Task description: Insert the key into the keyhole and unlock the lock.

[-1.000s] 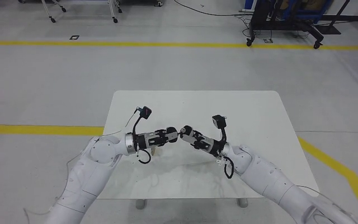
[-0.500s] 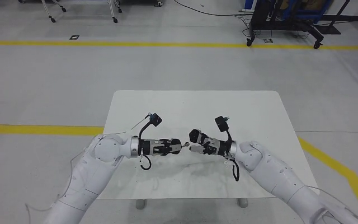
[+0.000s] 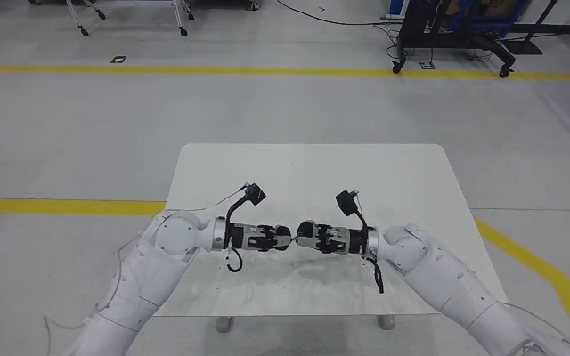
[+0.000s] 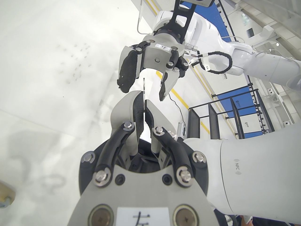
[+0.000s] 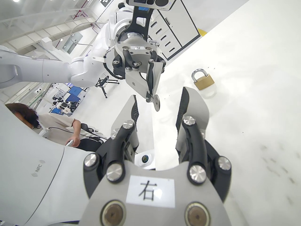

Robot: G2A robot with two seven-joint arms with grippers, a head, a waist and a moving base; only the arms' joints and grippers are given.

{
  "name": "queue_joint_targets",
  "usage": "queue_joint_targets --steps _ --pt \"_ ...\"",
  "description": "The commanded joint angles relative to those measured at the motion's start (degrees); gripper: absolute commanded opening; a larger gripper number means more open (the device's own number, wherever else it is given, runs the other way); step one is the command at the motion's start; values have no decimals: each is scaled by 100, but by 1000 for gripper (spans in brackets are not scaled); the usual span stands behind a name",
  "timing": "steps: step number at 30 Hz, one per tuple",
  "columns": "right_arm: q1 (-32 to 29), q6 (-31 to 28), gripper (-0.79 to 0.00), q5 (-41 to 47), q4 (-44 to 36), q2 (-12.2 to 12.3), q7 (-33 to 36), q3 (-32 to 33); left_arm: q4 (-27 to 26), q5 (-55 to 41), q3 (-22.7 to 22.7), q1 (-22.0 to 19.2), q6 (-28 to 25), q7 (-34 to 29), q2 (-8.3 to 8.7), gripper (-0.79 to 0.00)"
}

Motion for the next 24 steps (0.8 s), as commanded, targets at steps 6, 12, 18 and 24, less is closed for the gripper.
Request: queue_joint_targets --steps 6,12,18,24 --pt "30 46 -508 316 39 9 424 31 17 16 53 -31 -8 48 13 -785" --pt "66 49 -705 518 66 -3 708 16 29 16 108 -56 -8 78 20 -785" --pt "73 78 -785 555 94 -23 804 23 49 31 148 -90 -16 115 28 -785" --pt "64 73 -785 546 142 -47 868 12 55 12 137 -91 -18 186 45 -785"
